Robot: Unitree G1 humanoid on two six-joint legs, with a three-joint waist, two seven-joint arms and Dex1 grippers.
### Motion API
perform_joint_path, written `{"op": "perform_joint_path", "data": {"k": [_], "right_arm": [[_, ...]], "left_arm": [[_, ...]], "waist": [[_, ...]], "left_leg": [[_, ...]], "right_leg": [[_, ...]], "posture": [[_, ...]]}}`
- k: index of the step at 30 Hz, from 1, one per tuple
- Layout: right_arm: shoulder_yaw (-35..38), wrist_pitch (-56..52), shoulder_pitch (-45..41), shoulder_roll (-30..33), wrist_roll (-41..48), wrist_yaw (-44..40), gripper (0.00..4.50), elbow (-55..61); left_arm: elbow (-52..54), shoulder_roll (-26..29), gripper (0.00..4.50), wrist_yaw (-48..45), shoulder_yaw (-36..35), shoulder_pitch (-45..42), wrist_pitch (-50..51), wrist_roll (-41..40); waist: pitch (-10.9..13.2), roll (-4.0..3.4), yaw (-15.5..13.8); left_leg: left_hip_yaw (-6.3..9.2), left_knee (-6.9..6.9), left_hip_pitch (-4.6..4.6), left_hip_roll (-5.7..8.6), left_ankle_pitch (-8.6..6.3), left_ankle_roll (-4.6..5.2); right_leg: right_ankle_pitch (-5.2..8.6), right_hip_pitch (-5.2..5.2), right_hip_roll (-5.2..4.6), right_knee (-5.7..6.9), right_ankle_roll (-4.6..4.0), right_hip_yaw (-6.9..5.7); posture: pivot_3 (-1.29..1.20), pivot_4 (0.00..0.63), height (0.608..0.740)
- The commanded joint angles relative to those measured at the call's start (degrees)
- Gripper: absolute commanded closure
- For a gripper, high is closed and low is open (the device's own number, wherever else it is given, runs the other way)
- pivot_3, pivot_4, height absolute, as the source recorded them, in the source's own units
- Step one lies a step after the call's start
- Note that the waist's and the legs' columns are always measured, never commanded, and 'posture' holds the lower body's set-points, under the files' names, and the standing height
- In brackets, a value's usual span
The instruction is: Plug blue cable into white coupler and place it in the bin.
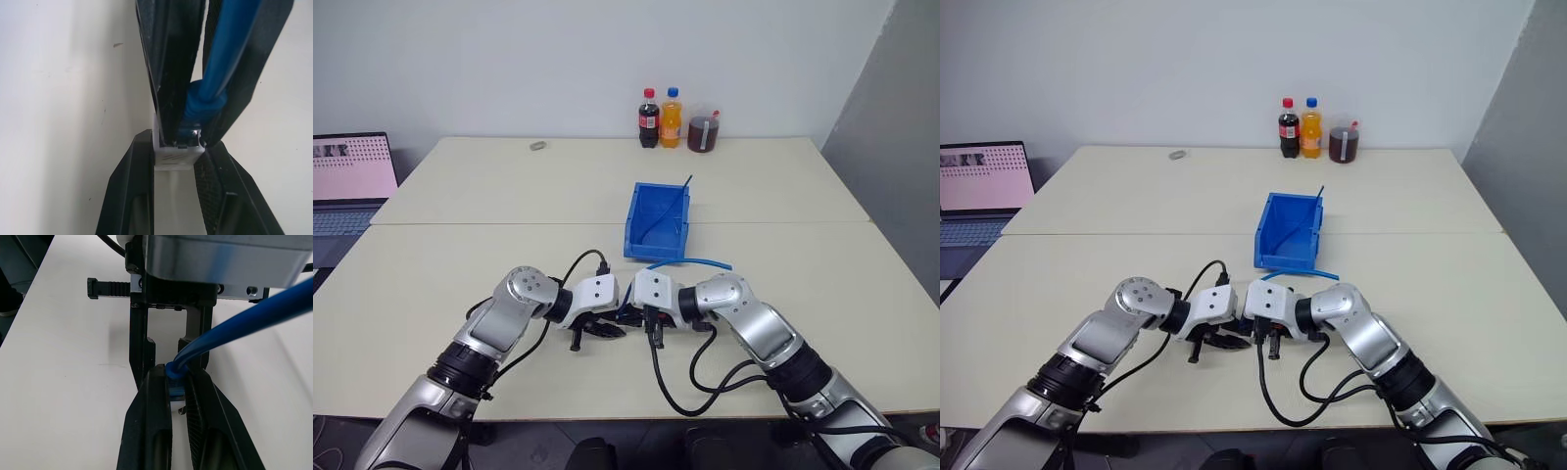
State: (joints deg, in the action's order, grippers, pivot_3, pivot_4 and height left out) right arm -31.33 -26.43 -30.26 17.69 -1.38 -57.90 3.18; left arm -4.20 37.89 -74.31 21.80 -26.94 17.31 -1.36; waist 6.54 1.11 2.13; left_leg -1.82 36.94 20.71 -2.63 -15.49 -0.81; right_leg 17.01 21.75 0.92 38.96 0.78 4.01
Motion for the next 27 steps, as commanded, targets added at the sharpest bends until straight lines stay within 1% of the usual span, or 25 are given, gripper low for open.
{"op": "perform_joint_path", "data": {"k": [1,3,6,9,11,12,16,17,19,20,22,24,25,27], "right_arm": [[-10.3,-5.0,6.8,3.0,-2.6,-4.6,4.39,-7.1],[-9.8,-5.1,6.5,2.3,-1.9,-4.4,4.39,-6.7],[-6.9,-4.5,6.3,1.4,-0.5,-2.4,4.39,-5.0],[-3.6,-3.5,6.2,1.2,0.2,-0.7,4.39,-3.6],[-2.6,-2.1,6.2,1.8,0.4,-0.6,4.39,-2.2],[-1.9,-2.3,6.3,1.7,0.8,-0.2,4.39,-1.5],[0.4,-2.9,6.7,2.3,2.3,0.7,4.39,2.4],[1.1,-3.5,7.0,2.1,3.0,1.1,4.39,3.7],[2.3,-4.9,7.1,1.5,4.1,2.0,4.39,5.6],[3.0,-5.7,7.1,0.9,4.8,2.6,4.39,6.6],[4.7,-7.6,6.8,-0.3,6.5,4.2,4.39,8.4],[6.6,-9.5,6.5,-1.4,8.2,5.7,4.39,10.1],[8.2,-11.1,6.2,-2.2,9.6,6.8,4.39,11.4],[11.5,-14.1,5.3,-3.6,12.1,8.9,4.39,14.1]], "left_arm": [[3.6,-0.6,3.71,-0.3,-0.6,-0.4,-0.1,-1.7],[3.6,-0.6,3.71,-0.2,-0.7,-0.4,0.0,-1.7],[3.5,-0.9,3.71,1.4,-1.4,0.1,-0.5,-1.5],[3.6,-1.5,3.71,2.4,-3.0,1.1,0.4,-3.1],[3.8,-1.3,3.01,2.6,-4.1,2.0,0.0,-3.9],[3.8,-1.0,2.90,2.6,-4.5,2.5,-0.3,-4.1],[4.3,0.6,1.96,2.5,-6.6,4.2,-0.8,-5.8],[4.6,1.0,1.79,2.5,-7.5,4.9,-0.8,-6.4],[5.6,2.0,1.33,2.2,-8.6,6.1,-0.5,-7.6],[6.6,2.9,1.20,1.7,-9.3,7.1,-0.4,-8.4],[8.2,4.4,0.79,1.4,-10.8,9.0,-0.2,-9.6],[9.7,4.8,0.26,2.3,-12.7,10.1,0.8,-11.4],[10.6,4.5,0.07,3.2,-14.1,10.4,1.7,-12.7],[12.4,4.0,0.00,5.0,-17.0,10.6,3.9,-15.4]], "waist": [[0.0,0.00,0.0],[0.0,0.00,0.0],[0.0,0.00,0.0],[0.1,-0.01,-0.1],[0.3,0.11,-0.1],[0.4,0.15,-0.1],[0.9,0.32,-0.2],[1.0,0.32,-0.2],[1.1,0.31,-0.1],[1.2,0.31,-0.1],[1.3,0.36,-0.1],[1.4,0.36,-0.1],[1.5,0.42,-0.2],[1.8,0.64,-0.2]], "left_leg": [[0.00,-0.01,0.00,0.00,0.00,0.00],[0.00,-0.02,0.00,0.01,-0.01,-0.01],[0.01,-0.04,0.01,0.00,-0.03,-0.02],[0.02,-0.05,0.04,-0.01,-0.05,-0.04],[0.03,-0.05,0.06,-0.01,-0.05,-0.05],[0.04,-0.05,0.08,-0.01,-0.05,-0.05],[0.06,-0.04,0.19,-0.03,-0.05,-0.05],[0.05,-0.05,0.25,-0.04,-0.06,-0.06],[0.05,-0.05,0.41,-0.06,-0.08,-0.10],[0.06,-0.05,0.55,-0.09,-0.09,-0.11],[0.10,-0.03,0.75,-0.12,-0.09,-0.13],[0.14,-0.02,1.02,-0.13,-0.10,-0.15],[0.17,-0.01,1.17,-0.13,-0.09,-0.15],[0.20,0.03,1.38,-0.12,-0.09,-0.16]], "right_leg": [[0.01,0.00,0.00,-0.01,0.00,0.00],[0.05,0.00,-0.01,-0.01,0.00,-0.01],[0.09,0.00,-0.01,-0.01,0.00,-0.02],[0.11,0.01,-0.02,-0.02,0.00,-0.02],[0.11,0.02,-0.05,-0.02,0.01,-0.04],[0.11,0.04,-0.05,-0.02,0.01,-0.05],[0.10,0.15,-0.09,-0.01,0.02,-0.07],[0.10,0.23,-0.09,-0.01,0.01,-0.06],[0.11,0.37,-0.10,0.00,0.01,-0.06],[0.11,0.50,-0.12,0.00,0.01,-0.06],[0.10,0.66,-0.14,-0.01,0.00,-0.08],[0.08,0.92,-0.16,0.00,-0.06,-0.14],[-0.04,1.05,-0.18,0.02,-0.26,-0.19],[-0.06,1.28,-0.19,0.08,-0.28,-0.23]], "posture": [[0.00,0.150,0.740],[0.00,0.150,0.740],[0.00,0.150,0.740],[0.00,0.150,0.740],[0.00,0.150,0.740],[0.00,0.150,0.740],[0.00,0.150,0.740],[0.00,0.150,0.740],[0.00,0.150,0.740],[0.00,0.150,0.740],[0.00,0.150,0.740],[0.00,0.150,0.740],[0.00,0.150,0.740],[0.00,0.150,0.740]]}}
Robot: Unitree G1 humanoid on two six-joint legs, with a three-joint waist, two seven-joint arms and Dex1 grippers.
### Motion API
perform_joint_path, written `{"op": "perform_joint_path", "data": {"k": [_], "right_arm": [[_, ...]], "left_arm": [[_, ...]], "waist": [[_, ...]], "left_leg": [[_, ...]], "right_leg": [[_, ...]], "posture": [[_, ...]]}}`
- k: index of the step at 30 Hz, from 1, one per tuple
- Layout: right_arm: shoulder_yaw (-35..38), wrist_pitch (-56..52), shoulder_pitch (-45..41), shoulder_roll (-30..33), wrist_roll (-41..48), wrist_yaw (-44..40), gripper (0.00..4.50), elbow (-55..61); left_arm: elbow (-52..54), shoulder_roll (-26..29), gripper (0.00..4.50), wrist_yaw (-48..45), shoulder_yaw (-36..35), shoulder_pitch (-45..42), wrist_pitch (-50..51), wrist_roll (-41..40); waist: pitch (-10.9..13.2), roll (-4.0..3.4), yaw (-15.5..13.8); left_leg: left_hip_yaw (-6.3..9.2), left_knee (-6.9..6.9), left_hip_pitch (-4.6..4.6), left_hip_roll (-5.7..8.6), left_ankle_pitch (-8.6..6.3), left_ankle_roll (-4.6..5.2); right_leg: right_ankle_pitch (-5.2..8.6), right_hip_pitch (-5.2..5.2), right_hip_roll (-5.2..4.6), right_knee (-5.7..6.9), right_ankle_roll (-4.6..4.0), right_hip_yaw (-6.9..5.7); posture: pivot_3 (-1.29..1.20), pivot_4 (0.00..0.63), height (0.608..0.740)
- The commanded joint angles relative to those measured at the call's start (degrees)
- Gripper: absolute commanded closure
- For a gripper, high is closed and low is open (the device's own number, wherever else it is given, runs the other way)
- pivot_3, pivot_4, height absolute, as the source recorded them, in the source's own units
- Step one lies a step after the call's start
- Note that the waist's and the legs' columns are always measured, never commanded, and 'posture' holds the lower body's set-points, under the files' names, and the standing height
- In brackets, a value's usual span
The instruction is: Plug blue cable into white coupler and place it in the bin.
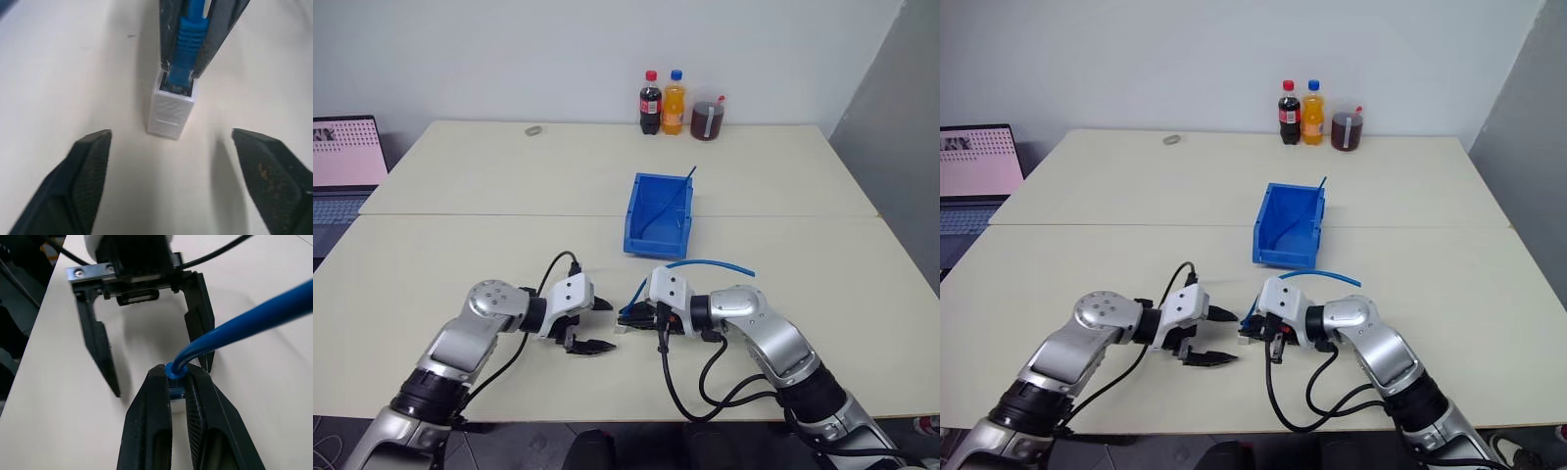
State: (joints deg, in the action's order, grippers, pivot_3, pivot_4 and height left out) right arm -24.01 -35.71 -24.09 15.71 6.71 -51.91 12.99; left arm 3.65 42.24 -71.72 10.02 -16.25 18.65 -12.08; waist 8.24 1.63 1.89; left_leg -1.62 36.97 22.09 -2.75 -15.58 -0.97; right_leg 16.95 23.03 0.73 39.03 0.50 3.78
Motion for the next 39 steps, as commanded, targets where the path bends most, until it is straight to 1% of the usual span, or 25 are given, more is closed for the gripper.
{"op": "perform_joint_path", "data": {"k": [1,2,4,7,9,11,14,17,19,21,23,24,25,30,33,37,38,39], "right_arm": [[6.4,-6.6,-1.4,-2.5,5.4,4.3,4.39,5.8],[8.2,-8.1,-2.0,-3.1,6.6,5.5,4.39,6.9],[14.4,-12.5,-4.0,-5.1,10.8,8.6,4.39,9.3],[21.9,-17.8,-7.3,-5.8,15.8,11.8,4.39,11.0],[25.6,-19.8,-10.2,-6.4,17.6,14.5,4.39,9.5],[28.4,-20.4,-13.8,-7.4,18.4,17.6,4.39,5.6],[28.5,-17.5,-19.7,-7.5,17.0,19.4,4.39,-3.8],[27.9,-14.3,-24.6,-7.2,16.0,20.0,4.39,-12.8],[26.8,-12.5,-28.3,-6.5,15.1,19.0,4.39,-20.0],[23.8,-11.1,-32.3,-4.9,13.0,15.6,4.39,-28.6],[19.2,-8.5,-36.2,-2.9,9.9,10.8,3.69,-37.4],[17.8,-7.1,-37.8,-2.3,8.7,9.1,3.58,-40.6],[16.4,-5.3,-39.6,-1.9,7.5,7.4,3.37,-43.9],[15.2,0.4,-46.0,-1.5,4.5,3.4,2.01,-55.8],[14.3,2.7,-48.4,-0.6,2.7,0.9,1.14,-58.6],[13.4,3.2,-48.6,0.8,1.3,-2.3,0.18,-57.5],[13.4,2.7,-48.2,1.5,1.2,-3.1,0.04,-56.2],[13.4,2.3,-47.8,1.9,1.1,-3.6,0.04,-55.1]], "left_arm": [[5.5,-0.4,0.00,3.4,-6.5,-0.1,3.5,-5.7],[6.3,-0.2,0.00,3.9,-7.4,-0.1,4.4,-6.6],[7.4,0.4,0.00,4.9,-9.9,-0.4,6.9,-8.9],[6.9,1.0,0.00,6.8,-12.4,-1.7,7.8,-9.7],[5.6,1.5,0.00,7.7,-12.7,-2.7,7.1,-8.6],[3.9,2.3,0.00,8.1,-11.9,-3.7,5.4,-6.6],[0.7,2.9,0.00,8.1,-10.3,-4.8,1.8,-3.6],[-1.9,2.5,0.00,8.1,-9.7,-5.6,-0.7,-2.4],[-3.4,2.2,0.00,7.8,-9.2,-6.0,-2.4,-1.7],[-5.1,2.1,0.00,7.5,-8.5,-6.2,-4.6,-0.7],[-6.8,2.0,0.00,7.2,-8.0,-6.4,-7.0,0.1],[-7.3,1.9,0.00,7.0,-7.7,-6.5,-7.7,0.3],[-7.8,1.9,0.00,7.0,-7.5,-6.7,-8.4,0.5],[-9.3,1.4,0.00,7.1,-6.9,-7.5,-10.5,1.3],[-9.6,1.1,0.00,7.3,-6.3,-7.7,-11.3,1.8],[-9.5,1.0,0.00,7.8,-5.8,-8.0,-11.8,2.5],[-9.5,0.8,0.00,8.1,-6.0,-8.3,-11.6,2.4],[-9.5,0.7,0.00,8.2,-6.1,-8.4,-11.3,2.3]], "waist": [[0.3,0.16,0.0],[0.4,0.16,0.0],[0.5,0.15,-0.1],[0.6,0.15,-0.1],[0.6,0.15,0.0],[0.6,0.14,0.0],[0.7,0.05,0.3],[0.7,0.03,0.5],[0.7,0.02,0.5],[0.7,0.01,0.5],[0.7,0.01,0.5],[0.7,0.01,0.5],[0.7,0.01,0.5],[0.8,-0.03,0.5],[0.8,-0.03,0.6],[0.8,-0.04,0.6],[0.8,-0.04,0.6],[0.8,-0.05,0.5]], "left_leg": [[0.07,0.04,0.30,0.00,0.01,-0.01],[0.16,0.10,0.47,0.00,0.02,-0.03],[0.21,0.15,0.73,0.04,0.03,-0.04],[0.21,0.16,0.78,0.05,0.03,-0.05],[0.23,0.13,0.77,0.06,0.03,-0.05],[0.24,0.10,0.77,0.07,0.03,-0.05],[0.15,0.09,0.71,0.07,0.03,-0.05],[0.11,0.07,0.73,0.06,0.03,-0.05],[0.06,0.06,0.78,0.06,0.03,-0.05],[-0.03,0.06,0.88,0.07,0.03,-0.05],[-0.10,0.05,0.90,0.07,0.03,-0.04],[-0.16,0.03,0.90,0.08,0.03,-0.04],[-0.16,0.03,0.93,0.07,0.03,-0.04],[-0.22,0.05,1.15,0.06,0.03,-0.04],[-0.22,0.07,1.16,0.06,0.03,-0.04],[-0.22,0.07,1.16,0.08,0.03,-0.04],[-0.22,0.08,1.16,0.08,0.03,-0.04],[-0.21,0.09,1.16,0.08,0.03,-0.04]], "right_leg": [[-0.02,0.22,0.00,0.03,0.00,-0.06],[-0.03,0.31,-0.01,0.03,0.00,-0.16],[-0.07,0.50,-0.06,0.03,0.02,-0.22],[-0.08,0.53,-0.09,0.00,0.03,-0.23],[-0.08,0.52,-0.09,-0.02,0.03,-0.26],[-0.08,0.52,-0.10,-0.01,0.03,-0.28],[-0.10,0.53,-0.08,0.03,0.00,-0.20],[-0.11,0.57,-0.07,0.02,-0.02,-0.19],[-0.11,0.63,-0.08,0.03,-0.02,-0.16],[-0.12,0.76,-0.09,0.04,-0.03,-0.12],[-0.12,0.81,-0.14,0.03,-0.03,-0.09],[-0.12,0.83,-0.15,0.03,-0.03,-0.05],[-0.12,0.87,-0.16,0.03,-0.03,-0.06],[-0.13,1.11,-0.22,0.10,-0.04,-0.04],[-0.13,1.12,-0.26,0.13,-0.04,-0.05],[-0.13,1.11,-0.32,0.15,-0.03,-0.07],[-0.14,1.11,-0.32,0.17,-0.03,-0.07],[-0.14,1.11,-0.32,0.20,-0.03,-0.07]], "posture": [[0.00,0.150,0.740],[0.00,0.150,0.740],[0.00,0.150,0.740],[0.00,0.150,0.740],[0.00,0.150,0.740],[0.00,0.150,0.740],[0.00,0.150,0.740],[0.00,0.150,0.740],[0.00,0.150,0.740],[0.00,0.150,0.740],[0.00,0.150,0.740],[0.00,0.150,0.740],[0.00,0.150,0.740],[0.00,0.150,0.740],[0.00,0.150,0.740],[0.00,0.150,0.740],[0.00,0.150,0.740],[0.00,0.150,0.740]]}}
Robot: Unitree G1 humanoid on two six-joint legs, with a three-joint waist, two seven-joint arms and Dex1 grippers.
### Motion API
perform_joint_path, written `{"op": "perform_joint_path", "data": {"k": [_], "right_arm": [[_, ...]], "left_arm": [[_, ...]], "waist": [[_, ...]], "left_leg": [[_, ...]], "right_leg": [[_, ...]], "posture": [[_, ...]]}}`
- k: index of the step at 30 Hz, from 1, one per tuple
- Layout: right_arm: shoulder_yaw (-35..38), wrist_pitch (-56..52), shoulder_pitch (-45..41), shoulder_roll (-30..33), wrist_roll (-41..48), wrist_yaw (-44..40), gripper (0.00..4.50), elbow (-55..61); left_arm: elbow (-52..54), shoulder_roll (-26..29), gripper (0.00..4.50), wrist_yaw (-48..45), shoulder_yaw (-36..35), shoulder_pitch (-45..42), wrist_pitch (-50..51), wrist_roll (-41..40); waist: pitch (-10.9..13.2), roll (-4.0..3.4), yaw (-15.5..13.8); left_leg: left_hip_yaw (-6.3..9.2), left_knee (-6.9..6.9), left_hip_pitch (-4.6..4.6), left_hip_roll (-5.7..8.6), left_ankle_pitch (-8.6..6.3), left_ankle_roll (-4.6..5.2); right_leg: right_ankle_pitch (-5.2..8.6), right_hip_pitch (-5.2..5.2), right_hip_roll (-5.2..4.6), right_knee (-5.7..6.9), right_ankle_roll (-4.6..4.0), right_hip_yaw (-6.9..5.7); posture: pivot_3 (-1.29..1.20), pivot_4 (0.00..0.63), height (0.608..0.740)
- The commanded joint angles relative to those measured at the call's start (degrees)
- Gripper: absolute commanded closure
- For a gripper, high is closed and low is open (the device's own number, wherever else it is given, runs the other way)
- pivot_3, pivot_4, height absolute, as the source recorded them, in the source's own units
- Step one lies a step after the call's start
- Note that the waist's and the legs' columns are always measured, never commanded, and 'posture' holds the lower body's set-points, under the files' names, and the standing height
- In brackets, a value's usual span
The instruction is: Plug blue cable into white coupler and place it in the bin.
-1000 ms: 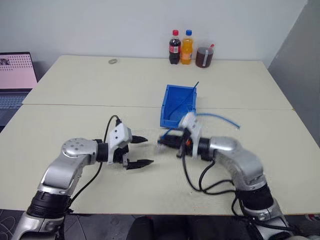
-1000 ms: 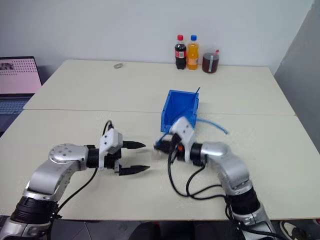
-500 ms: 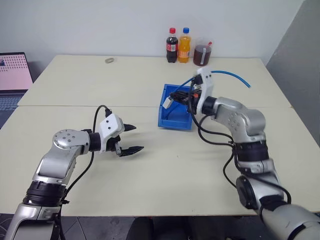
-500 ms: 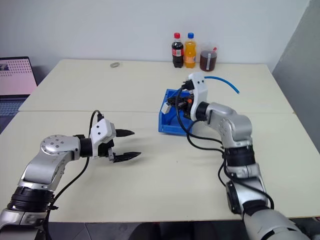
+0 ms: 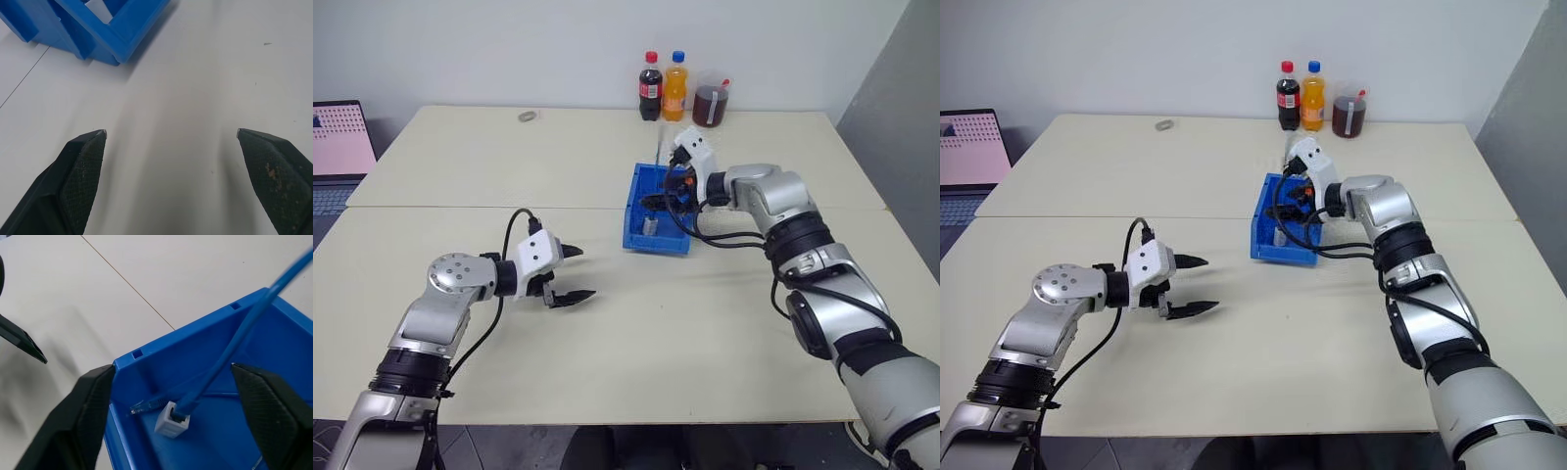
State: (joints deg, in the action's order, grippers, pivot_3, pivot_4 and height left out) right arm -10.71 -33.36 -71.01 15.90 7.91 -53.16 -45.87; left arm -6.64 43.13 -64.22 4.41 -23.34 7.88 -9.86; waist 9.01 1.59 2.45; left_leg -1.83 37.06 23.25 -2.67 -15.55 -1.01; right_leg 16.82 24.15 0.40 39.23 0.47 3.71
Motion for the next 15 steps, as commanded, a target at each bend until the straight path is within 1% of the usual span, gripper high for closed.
{"op": "perform_joint_path", "data": {"k": [1,3,7,9,10,12,13,15], "right_arm": [[-0.3,-0.6,0.6,3.2,-0.4,-3.2,0.04,7.2],[-0.8,-0.8,3.4,5.6,-0.9,-3.9,0.04,13.4],[1.9,-1.4,10.3,9.6,-0.2,-1.2,0.04,26.7],[5.5,-3.6,17.1,12.5,2.1,-0.2,0.04,38.5],[6.8,-4.7,19.5,13.3,3.1,0.3,0.04,42.6],[11.2,-7.1,27.2,14.9,6.7,0.9,0.04,52.7],[12.4,-7.9,29.6,15.4,7.8,1.4,0.04,55.7],[17.6,-8.6,37.1,14.4,11.0,4.1,0.04,63.1]], "left_arm": [[0.7,-0.4,0.00,1.0,-0.9,-1.6,-0.1,-0.2],[0.6,-0.6,0.00,1.7,-1.4,-1.8,0.3,-0.3],[1.2,-1.1,0.00,3.5,-3.1,-1.8,3.0,-2.0],[1.3,-1.5,0.00,7.5,-6.0,-1.8,4.2,-2.5],[1.4,-1.6,0.00,9.0,-7.0,-1.7,4.4,-2.5],[1.5,-2.3,0.00,14.5,-10.3,-1.7,6.6,-2.5],[1.7,-2.5,0.00,16.1,-11.2,-1.6,7.4,-2.4],[2.1,-2.8,0.00,19.7,-13.9,-1.0,9.3,-2.5]], "waist": [[0.0,-0.01,-0.1],[0.0,-0.02,-0.3],[0.0,-0.02,-0.6],[0.0,-0.02,-0.7],[0.0,-0.01,-0.7],[0.0,-0.01,-0.8],[0.0,-0.01,-0.8],[0.0,-0.01,-0.6]], "left_leg": [[0.01,0.01,0.01,0.01,0.00,0.00],[0.05,0.04,0.02,0.01,0.00,0.00],[0.12,0.14,0.03,0.03,0.00,0.00],[0.14,0.19,0.03,0.04,0.00,0.00],[0.18,0.22,0.04,0.03,0.00,0.00],[0.31,0.36,0.15,0.01,0.00,0.00],[0.37,0.45,0.20,0.01,0.00,0.01],[0.44,0.68,0.26,-0.01,-0.01,0.01]], "right_leg": [[0.00,0.01,-0.01,0.04,0.00,-0.02],[0.00,0.01,-0.01,0.09,0.00,-0.05],[0.00,-0.01,-0.02,0.19,0.00,-0.10],[0.00,0.00,-0.02,0.28,0.00,-0.10],[0.00,-0.01,-0.02,0.30,0.00,-0.14],[0.01,0.00,-0.01,0.34,0.01,-0.24],[0.01,0.00,-0.01,0.36,0.01,-0.30],[0.01,-0.03,-0.01,0.45,0.01,-0.36]], "posture": [[0.00,0.150,0.740],[0.00,0.150,0.740],[0.00,0.150,0.740],[0.00,0.150,0.740],[0.00,0.150,0.740],[0.00,0.150,0.740],[0.00,0.150,0.740],[0.00,0.150,0.740]]}}
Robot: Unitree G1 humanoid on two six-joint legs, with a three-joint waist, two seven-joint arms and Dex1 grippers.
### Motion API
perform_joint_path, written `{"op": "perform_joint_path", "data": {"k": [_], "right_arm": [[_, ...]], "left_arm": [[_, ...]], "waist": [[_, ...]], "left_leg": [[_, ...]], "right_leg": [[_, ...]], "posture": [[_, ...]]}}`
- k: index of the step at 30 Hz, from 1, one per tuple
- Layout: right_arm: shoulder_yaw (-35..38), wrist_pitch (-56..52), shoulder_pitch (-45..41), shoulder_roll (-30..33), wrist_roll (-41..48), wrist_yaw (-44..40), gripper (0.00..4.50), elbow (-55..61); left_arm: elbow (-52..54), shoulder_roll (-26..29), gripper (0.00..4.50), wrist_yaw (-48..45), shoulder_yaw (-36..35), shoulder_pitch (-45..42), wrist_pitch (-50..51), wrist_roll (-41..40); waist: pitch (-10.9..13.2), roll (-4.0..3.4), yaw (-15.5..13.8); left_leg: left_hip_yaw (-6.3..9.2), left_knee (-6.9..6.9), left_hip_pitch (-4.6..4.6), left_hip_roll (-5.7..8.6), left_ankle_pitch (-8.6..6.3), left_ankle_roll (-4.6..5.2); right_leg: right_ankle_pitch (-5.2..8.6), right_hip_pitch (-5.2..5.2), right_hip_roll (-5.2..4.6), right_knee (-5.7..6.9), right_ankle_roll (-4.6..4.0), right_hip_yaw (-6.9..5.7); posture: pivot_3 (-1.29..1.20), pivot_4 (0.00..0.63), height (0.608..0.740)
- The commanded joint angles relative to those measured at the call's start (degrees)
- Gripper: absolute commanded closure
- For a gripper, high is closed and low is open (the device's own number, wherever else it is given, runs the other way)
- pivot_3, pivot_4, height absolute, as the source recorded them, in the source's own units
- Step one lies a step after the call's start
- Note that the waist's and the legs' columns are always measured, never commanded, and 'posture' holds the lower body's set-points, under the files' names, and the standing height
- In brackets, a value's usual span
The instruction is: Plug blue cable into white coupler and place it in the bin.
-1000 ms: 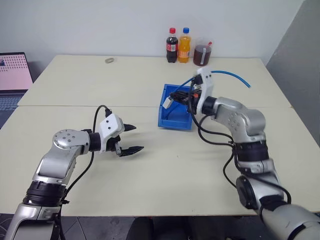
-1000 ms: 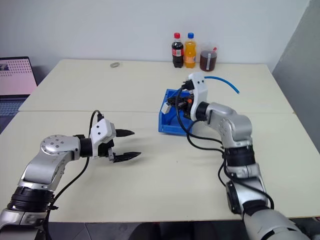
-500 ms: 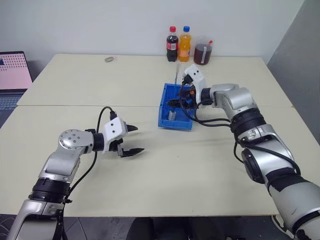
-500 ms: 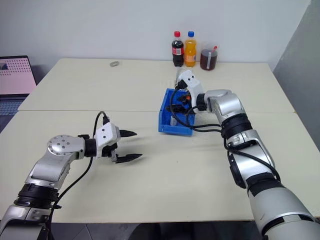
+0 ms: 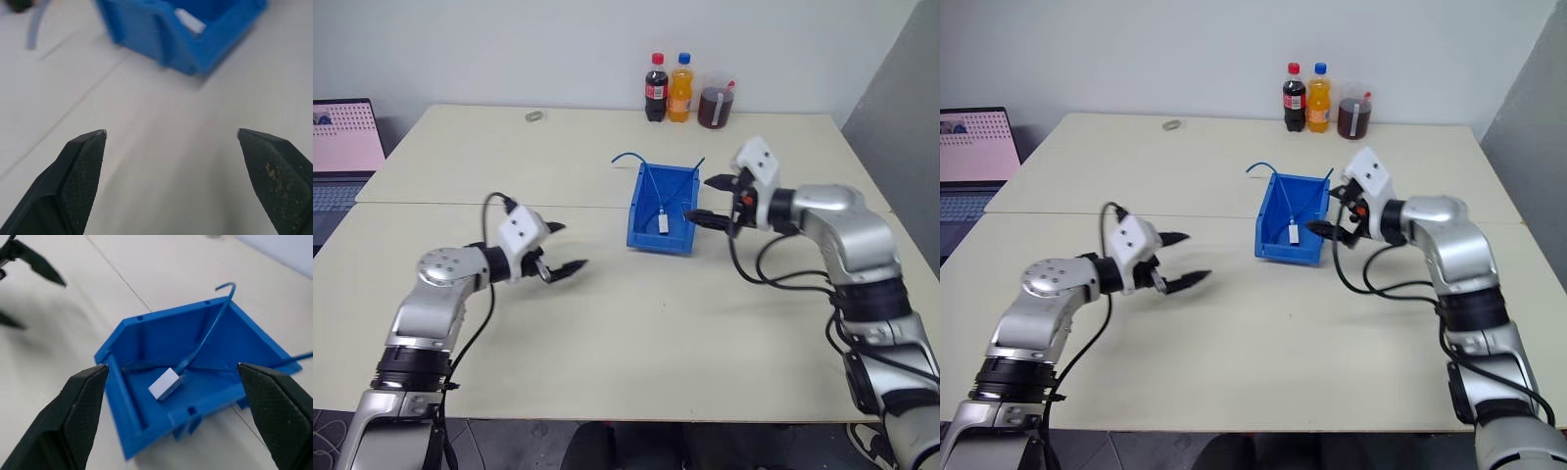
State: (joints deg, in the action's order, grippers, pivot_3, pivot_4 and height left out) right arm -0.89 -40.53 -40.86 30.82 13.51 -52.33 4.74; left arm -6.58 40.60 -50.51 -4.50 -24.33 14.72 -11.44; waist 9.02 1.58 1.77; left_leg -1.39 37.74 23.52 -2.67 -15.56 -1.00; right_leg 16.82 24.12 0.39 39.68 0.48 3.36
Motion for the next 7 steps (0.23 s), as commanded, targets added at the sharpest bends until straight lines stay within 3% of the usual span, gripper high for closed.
{"op": "perform_joint_path", "data": {"k": [1,4,7], "right_arm": [[10.6,-2.3,11.8,-0.9,7.3,4.1,0.04,16.3],[15.1,-3.7,22.7,0.2,10.5,4.9,0.04,23.3],[14.8,-3.3,26.2,2.8,10.9,4.9,0.04,24.1]], "left_arm": [[3.1,-0.2,0.00,7.0,-6.7,0.7,4.6,-2.0],[7.4,0.3,0.00,7.7,-9.5,3.0,10.1,-5.4],[10.4,0.9,0.00,7.0,-10.0,4.1,13.6,-7.4]], "waist": [[0.0,0.02,0.0],[0.0,0.03,0.1],[0.0,0.02,0.1]], "left_leg": [[0.02,0.08,0.01,0.01,0.00,0.00],[0.11,0.21,-0.02,0.06,0.00,-0.01],[0.04,0.28,-0.13,0.10,0.03,-0.05]], "right_leg": [[0.00,-0.02,0.00,0.08,0.01,0.01],[-0.02,-0.08,0.00,0.23,0.06,-0.05],[-0.09,-0.11,0.04,0.31,0.19,0.04]], "posture": [[0.00,0.150,0.740],[0.00,0.150,0.740],[0.00,0.150,0.740]]}}
